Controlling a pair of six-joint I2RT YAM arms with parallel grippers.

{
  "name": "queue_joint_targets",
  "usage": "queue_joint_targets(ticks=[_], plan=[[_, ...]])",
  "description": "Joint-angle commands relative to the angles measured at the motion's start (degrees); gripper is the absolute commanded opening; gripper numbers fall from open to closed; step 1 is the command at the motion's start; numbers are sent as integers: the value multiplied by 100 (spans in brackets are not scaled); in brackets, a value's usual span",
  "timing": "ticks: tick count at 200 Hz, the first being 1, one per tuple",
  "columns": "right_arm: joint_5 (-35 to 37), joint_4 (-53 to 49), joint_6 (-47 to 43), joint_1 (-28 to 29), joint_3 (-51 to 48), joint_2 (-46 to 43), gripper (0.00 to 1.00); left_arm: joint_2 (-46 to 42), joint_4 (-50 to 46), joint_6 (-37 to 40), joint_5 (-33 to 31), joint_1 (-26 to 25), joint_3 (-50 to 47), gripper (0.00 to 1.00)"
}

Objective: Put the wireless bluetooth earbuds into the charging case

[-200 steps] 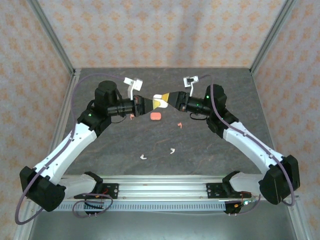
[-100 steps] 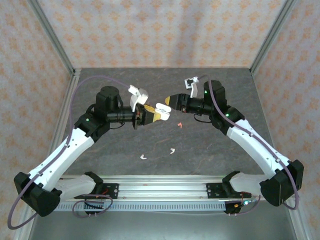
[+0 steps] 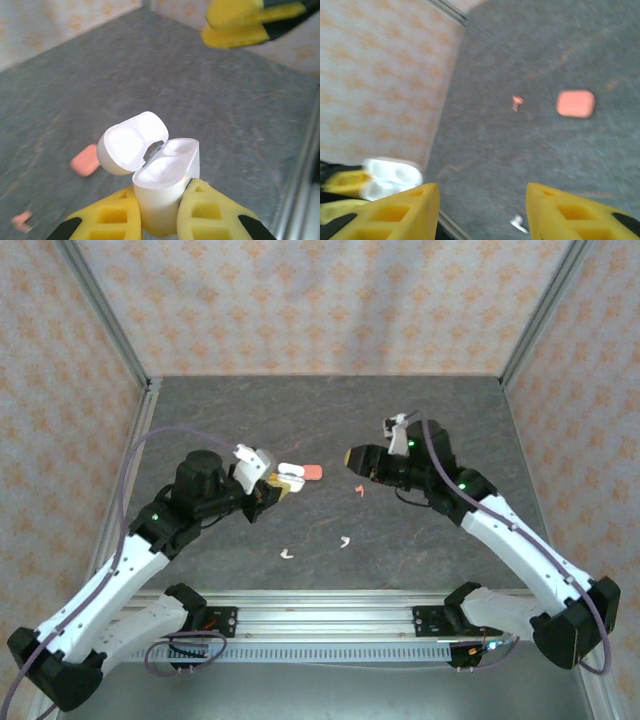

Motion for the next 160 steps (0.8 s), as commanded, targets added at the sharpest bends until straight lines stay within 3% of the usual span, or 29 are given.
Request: queue_joint_targets(ticks=[1, 29, 71, 117, 160], plan=[[873, -711, -230, 576, -37, 645, 48, -616, -353, 173, -1225, 39, -170, 0], [1062, -987, -537, 1351, 367, 1746, 39, -1498, -603, 119, -1937, 28, -388, 0], [1424, -1595, -1078, 2469, 1509, 3519, 40, -2578, -1199, -26, -2591, 31, -456, 0], [1872, -2462, -1467, 3025, 2818, 4954, 50, -3377, -1633, -203, -2888, 29, -540, 0], [2078, -3323, -1549, 3174, 3823, 5798, 51, -3613, -1859, -284, -2983, 28, -538, 0]])
